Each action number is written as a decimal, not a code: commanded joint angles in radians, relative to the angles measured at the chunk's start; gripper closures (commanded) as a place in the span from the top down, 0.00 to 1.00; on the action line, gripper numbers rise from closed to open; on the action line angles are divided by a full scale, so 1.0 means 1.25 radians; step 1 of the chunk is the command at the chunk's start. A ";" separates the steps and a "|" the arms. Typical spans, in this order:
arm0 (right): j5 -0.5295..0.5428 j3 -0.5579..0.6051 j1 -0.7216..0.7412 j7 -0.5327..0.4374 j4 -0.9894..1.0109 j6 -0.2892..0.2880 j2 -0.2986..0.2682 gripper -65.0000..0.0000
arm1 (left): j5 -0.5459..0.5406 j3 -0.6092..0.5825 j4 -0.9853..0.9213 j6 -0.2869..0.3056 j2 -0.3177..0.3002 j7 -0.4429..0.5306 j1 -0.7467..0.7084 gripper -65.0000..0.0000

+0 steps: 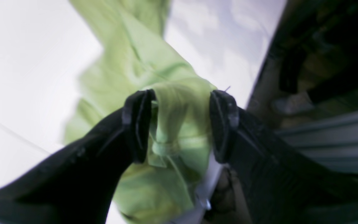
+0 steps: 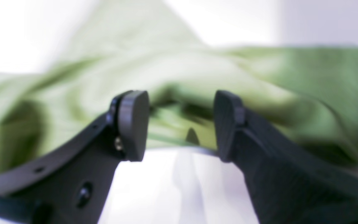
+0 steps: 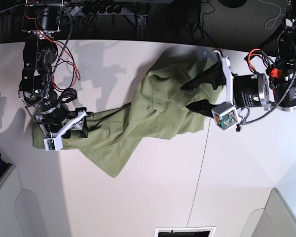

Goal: Layout the t-shirt on the table in an organized manner, then fold the t-shirt properly
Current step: 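Move the right gripper along the shirt and pull its edge outward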

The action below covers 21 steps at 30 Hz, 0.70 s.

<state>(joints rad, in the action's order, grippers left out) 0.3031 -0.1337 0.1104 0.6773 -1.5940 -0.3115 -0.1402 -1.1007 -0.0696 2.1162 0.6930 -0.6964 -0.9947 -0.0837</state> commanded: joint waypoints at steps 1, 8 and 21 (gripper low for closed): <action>0.036 0.002 0.007 -0.008 -0.019 -0.034 0.005 0.51 | -0.016 0.010 0.006 0.004 -0.005 0.021 0.013 0.50; 0.027 0.119 -0.025 -0.014 -0.017 -0.083 0.100 0.51 | -0.073 -0.023 -0.020 0.004 0.001 0.015 -0.059 0.50; -0.178 0.334 -0.036 -0.056 0.110 0.037 0.139 0.27 | -0.047 -0.044 -0.020 0.004 0.007 0.014 -0.075 0.50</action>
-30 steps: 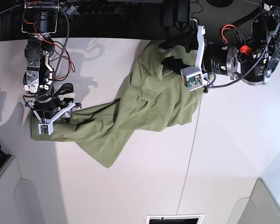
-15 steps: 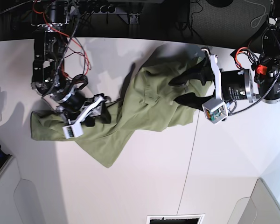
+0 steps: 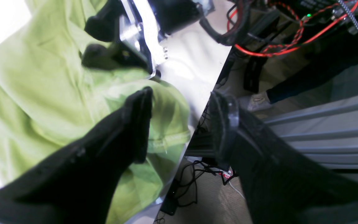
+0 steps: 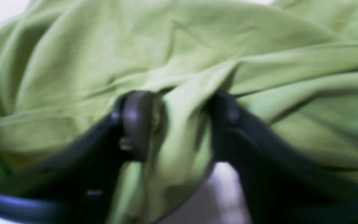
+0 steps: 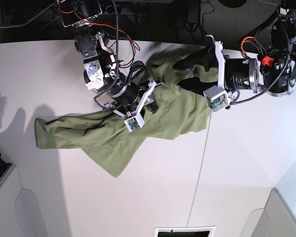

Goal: Layout the t-shirt on the table in an organized manner, then fold the t-shirt properly
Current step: 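Move the right gripper along the shirt and pull its edge outward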

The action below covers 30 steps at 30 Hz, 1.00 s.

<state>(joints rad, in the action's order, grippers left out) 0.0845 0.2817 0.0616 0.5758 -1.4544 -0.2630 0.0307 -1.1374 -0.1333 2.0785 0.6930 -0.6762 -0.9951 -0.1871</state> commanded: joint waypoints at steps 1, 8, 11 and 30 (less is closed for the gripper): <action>-0.012 0.001 0.003 0.025 -0.002 -0.002 0.002 0.15 | -0.020 0.007 0.010 0.004 -0.009 0.014 0.008 0.50; -0.104 -0.022 0.014 0.015 -0.003 0.002 -0.014 0.00 | -0.095 0.086 0.013 0.004 -0.009 -0.056 0.007 0.50; -0.122 -0.064 0.021 -0.004 -0.004 0.005 -0.016 0.00 | -0.188 0.134 0.013 0.004 -0.020 -0.122 0.002 0.50; 0.195 -0.244 0.101 0.116 -0.013 -0.137 -0.075 0.00 | 0.118 0.101 -0.064 0.004 0.136 0.150 0.096 0.50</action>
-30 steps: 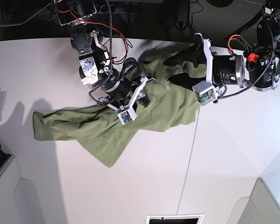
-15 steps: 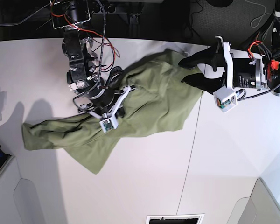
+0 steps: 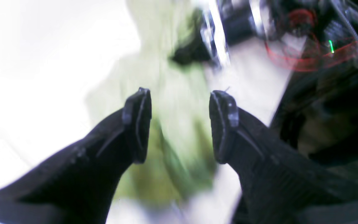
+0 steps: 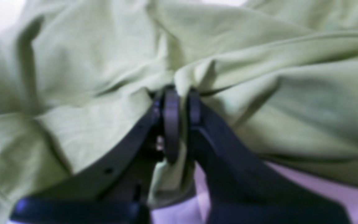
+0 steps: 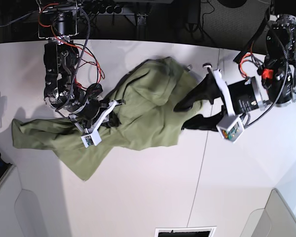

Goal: Layout the t-shirt on the table in an organized manner, then fold the t-shirt properly
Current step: 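Move the right gripper along the shirt and pull its edge outward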

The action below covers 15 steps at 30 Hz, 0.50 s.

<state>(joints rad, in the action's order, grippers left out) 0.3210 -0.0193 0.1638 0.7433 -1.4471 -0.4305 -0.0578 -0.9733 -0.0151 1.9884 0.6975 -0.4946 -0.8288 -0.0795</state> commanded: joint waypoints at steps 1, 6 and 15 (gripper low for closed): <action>0.016 -0.004 0.019 -0.009 -0.027 -0.003 -0.005 0.14 | 0.012 -0.013 -0.024 0.000 0.005 0.021 0.033 0.50; 0.026 -0.004 0.012 0.042 -0.114 -0.012 -0.005 0.49 | 0.119 -0.098 -0.234 0.000 0.038 0.070 0.127 0.50; 0.109 0.113 -0.077 0.076 -0.178 -0.091 0.020 0.49 | 0.151 -0.132 -0.524 0.000 0.039 0.128 0.212 0.50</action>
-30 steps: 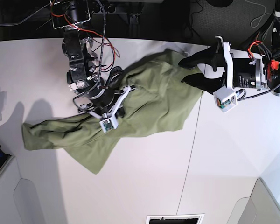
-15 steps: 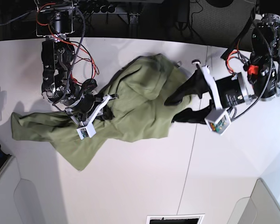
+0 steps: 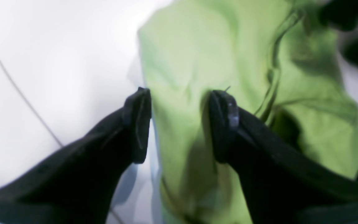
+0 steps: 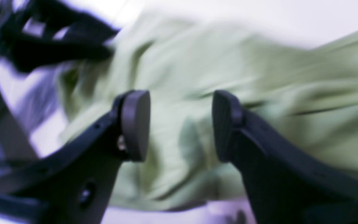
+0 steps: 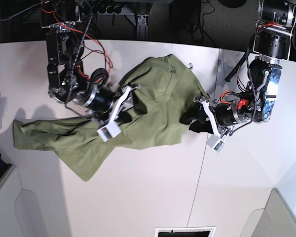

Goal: Layout the t-shirt on the table in an organized manner, then fold the t-shirt properly
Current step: 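Move the right gripper along the shirt and pull its edge outward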

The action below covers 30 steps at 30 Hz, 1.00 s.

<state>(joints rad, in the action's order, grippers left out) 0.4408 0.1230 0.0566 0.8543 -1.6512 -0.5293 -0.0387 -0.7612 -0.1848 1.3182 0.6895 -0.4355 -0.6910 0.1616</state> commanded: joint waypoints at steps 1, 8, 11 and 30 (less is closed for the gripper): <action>-0.006 0.034 -0.005 -0.017 -0.014 -0.013 0.005 0.49 | -0.022 0.004 0.002 0.007 -0.008 0.018 0.019 0.50; -0.213 0.212 -0.050 -0.091 0.003 0.033 0.004 0.30 | -0.018 0.004 -0.010 0.007 -0.002 0.033 0.015 0.44; -0.249 0.223 -0.050 -0.097 0.002 0.050 0.005 0.00 | 0.001 0.004 -0.010 0.007 0.002 0.033 0.015 0.08; -0.242 -0.143 -0.215 -0.035 -0.215 0.122 -0.078 0.00 | -0.295 0.009 -0.008 0.007 -0.115 -0.219 0.005 0.00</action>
<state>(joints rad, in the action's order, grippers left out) 0.1436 -0.0521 -0.2134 0.8200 -1.8999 -0.3790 -0.1280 -1.1225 -0.1822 1.2942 0.6933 -0.5610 -0.9741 0.1513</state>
